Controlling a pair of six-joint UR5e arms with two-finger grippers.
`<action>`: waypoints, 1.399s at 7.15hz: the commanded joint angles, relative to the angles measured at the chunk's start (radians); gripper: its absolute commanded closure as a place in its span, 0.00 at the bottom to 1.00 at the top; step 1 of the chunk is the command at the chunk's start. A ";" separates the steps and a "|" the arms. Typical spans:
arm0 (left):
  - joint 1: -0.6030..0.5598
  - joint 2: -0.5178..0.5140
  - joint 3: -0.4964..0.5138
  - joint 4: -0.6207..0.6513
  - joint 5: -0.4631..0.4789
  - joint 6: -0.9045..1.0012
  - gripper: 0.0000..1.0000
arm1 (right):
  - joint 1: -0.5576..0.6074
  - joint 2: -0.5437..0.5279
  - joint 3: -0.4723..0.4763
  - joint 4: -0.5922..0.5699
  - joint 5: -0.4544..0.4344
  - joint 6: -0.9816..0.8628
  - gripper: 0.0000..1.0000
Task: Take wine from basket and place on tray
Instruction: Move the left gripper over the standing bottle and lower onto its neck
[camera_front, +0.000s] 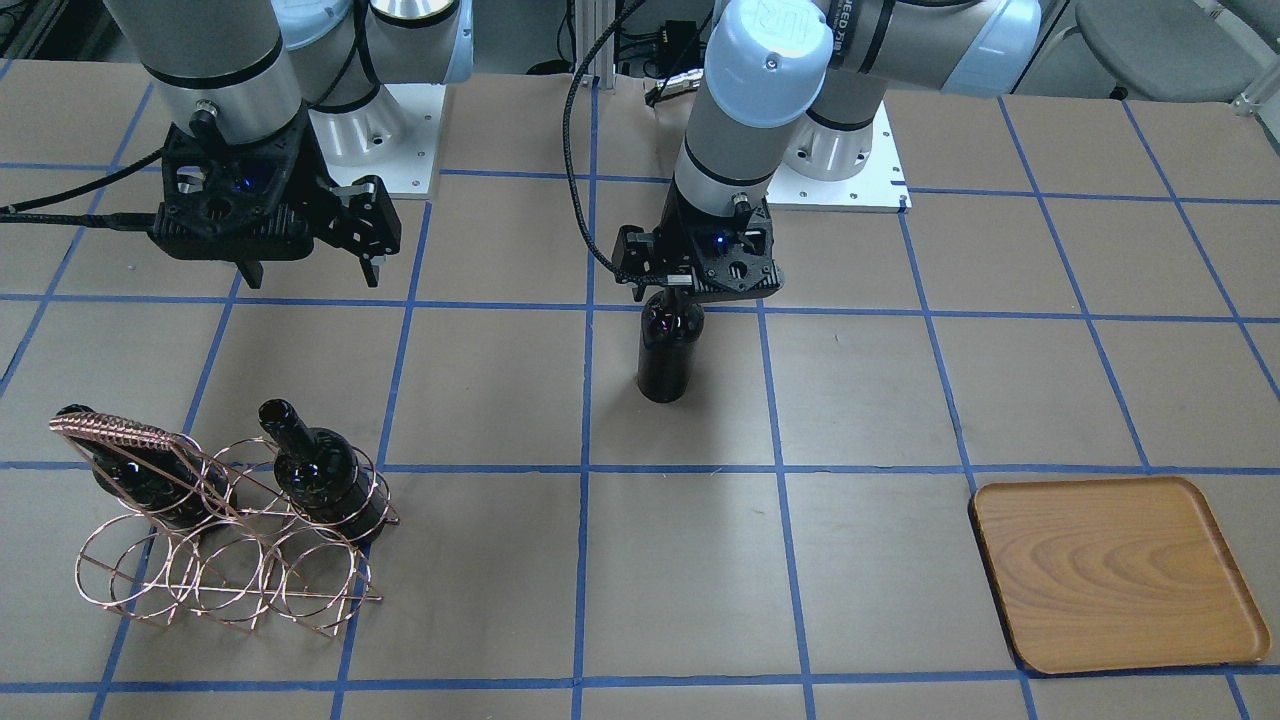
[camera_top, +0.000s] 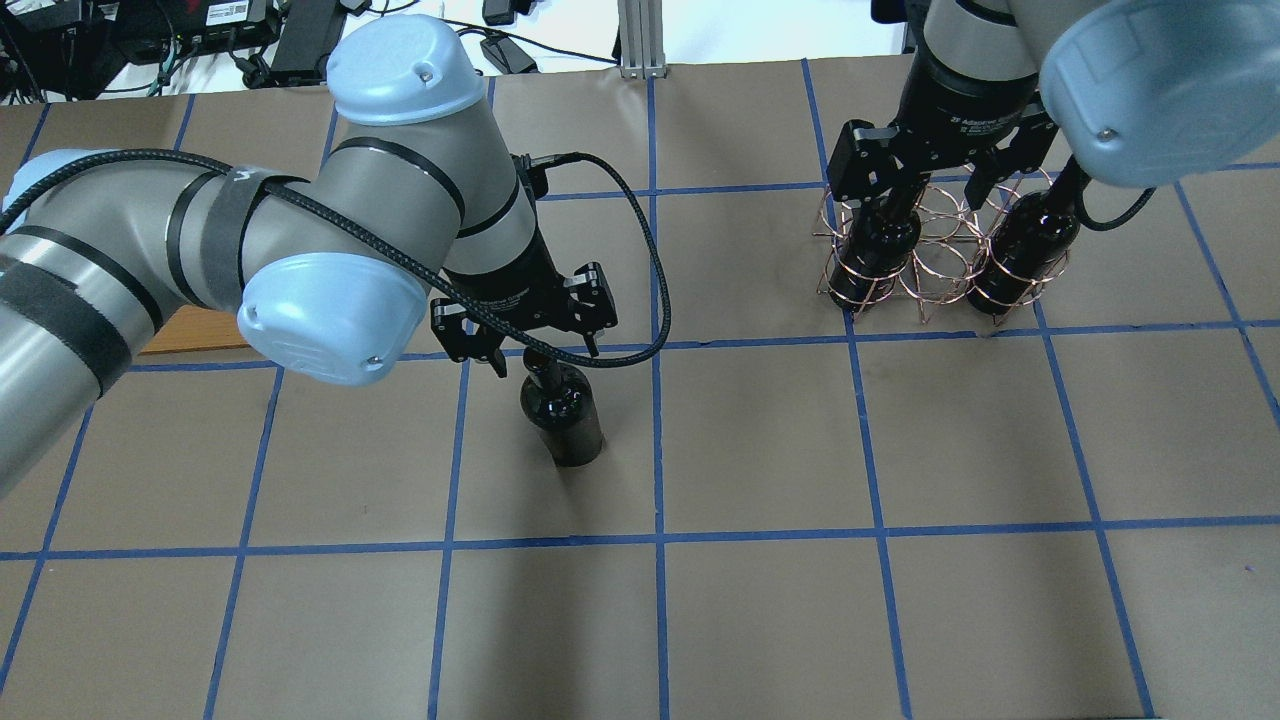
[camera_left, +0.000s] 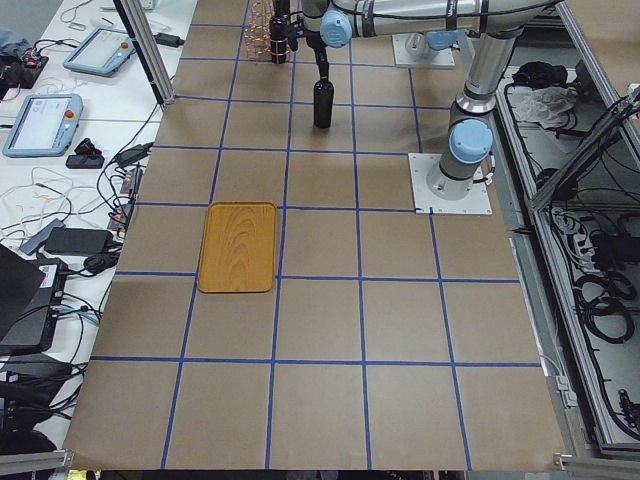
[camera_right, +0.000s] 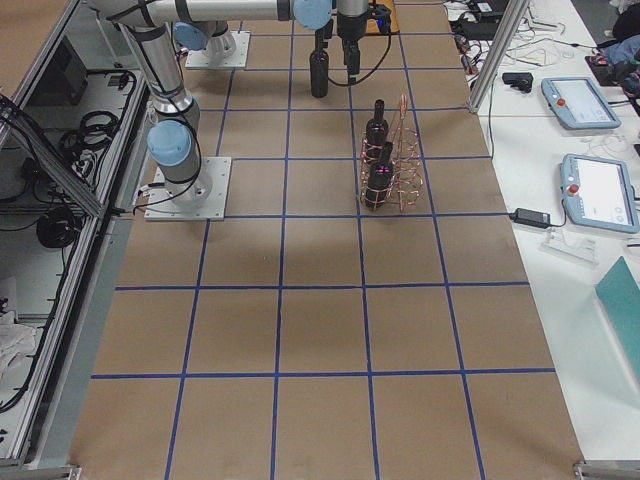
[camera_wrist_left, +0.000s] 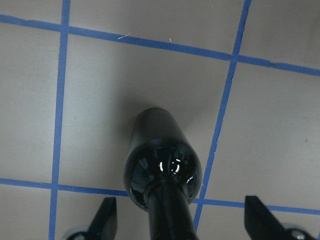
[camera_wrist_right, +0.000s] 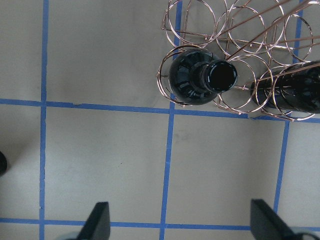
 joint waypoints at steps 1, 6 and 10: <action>0.000 -0.003 -0.001 0.013 0.002 0.002 0.13 | 0.000 0.001 0.000 -0.002 -0.001 -0.002 0.00; -0.002 0.000 -0.004 0.008 0.006 -0.007 0.17 | 0.000 -0.001 0.001 -0.002 0.001 -0.008 0.00; -0.002 0.000 -0.012 0.004 0.003 -0.025 0.17 | 0.000 -0.001 0.000 -0.003 0.001 -0.007 0.00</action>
